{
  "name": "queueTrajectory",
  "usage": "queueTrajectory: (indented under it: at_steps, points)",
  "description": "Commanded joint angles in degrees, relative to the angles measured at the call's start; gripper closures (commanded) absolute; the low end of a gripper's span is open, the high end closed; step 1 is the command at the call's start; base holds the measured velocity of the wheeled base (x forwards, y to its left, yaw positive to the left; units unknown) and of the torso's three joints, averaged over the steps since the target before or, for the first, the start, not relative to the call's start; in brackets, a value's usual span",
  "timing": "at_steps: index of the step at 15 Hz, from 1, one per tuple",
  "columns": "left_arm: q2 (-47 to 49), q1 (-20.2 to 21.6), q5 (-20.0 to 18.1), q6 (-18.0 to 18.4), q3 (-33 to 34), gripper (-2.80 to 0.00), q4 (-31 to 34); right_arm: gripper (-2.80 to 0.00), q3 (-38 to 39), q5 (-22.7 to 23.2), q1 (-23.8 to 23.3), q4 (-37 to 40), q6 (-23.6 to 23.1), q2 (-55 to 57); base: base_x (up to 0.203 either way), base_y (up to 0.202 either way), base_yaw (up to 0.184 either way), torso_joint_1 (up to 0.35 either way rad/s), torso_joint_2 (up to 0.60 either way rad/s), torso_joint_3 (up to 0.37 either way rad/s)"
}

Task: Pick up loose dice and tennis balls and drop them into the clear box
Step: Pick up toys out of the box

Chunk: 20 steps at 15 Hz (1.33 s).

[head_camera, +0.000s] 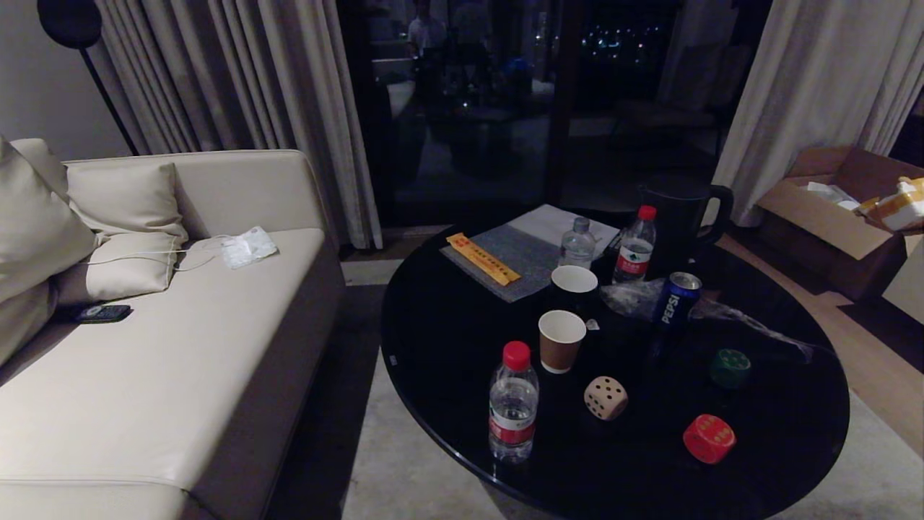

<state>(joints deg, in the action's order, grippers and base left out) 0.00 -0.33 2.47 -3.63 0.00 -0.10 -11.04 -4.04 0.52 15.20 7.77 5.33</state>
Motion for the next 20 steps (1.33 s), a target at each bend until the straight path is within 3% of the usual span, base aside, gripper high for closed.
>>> queueTrajectory:
  at_steps: [1, 5, 8, 9, 12, 20]
  points:
    - [0.09, -0.02, -0.19, 0.12, 0.09, 0.0, 0.01, 0.0, -6.86, 0.49, 0.58, -0.49, 0.21, 16.82, 0.0, 0.0, 0.0, 0.0, 0.0, 0.0]
    - [0.09, -0.02, 0.07, -0.15, 0.09, 0.0, 0.0, 0.0, -18.15, 2.89, 1.85, -4.63, 0.31, 45.81, 0.0, 0.0, 0.0, 0.0, 0.0, 0.0]
    - [0.09, -0.02, 0.07, -0.15, 0.09, 0.0, -0.08, 0.0, -22.16, 5.5, 6.36, -10.68, 0.13, 61.61, 0.0, 0.0, 0.0, 0.0, 0.0, 0.0]
    - [0.09, -0.02, 0.07, -0.15, 0.09, 0.0, 0.01, -2.8, -23.07, 6.4, 9.07, -12.03, 0.1, 65.03, 0.0, 0.0, 0.0, 0.0, 0.0, 0.0]
    - [0.09, -0.02, 0.07, -0.15, 0.09, 0.0, -0.08, -2.8, -24.81, 7.4, 11.36, -13.79, 0.66, 72.42, 0.0, 0.0, 0.0, 0.0, 0.0, 0.0]
    - [0.09, -0.02, 0.07, -0.15, 0.09, 0.0, -0.08, -2.8, -25.38, 7.48, 9.05, -14.07, 0.44, 85.96, 0.0, 0.0, 0.0, 0.0, 0.0, 0.0]
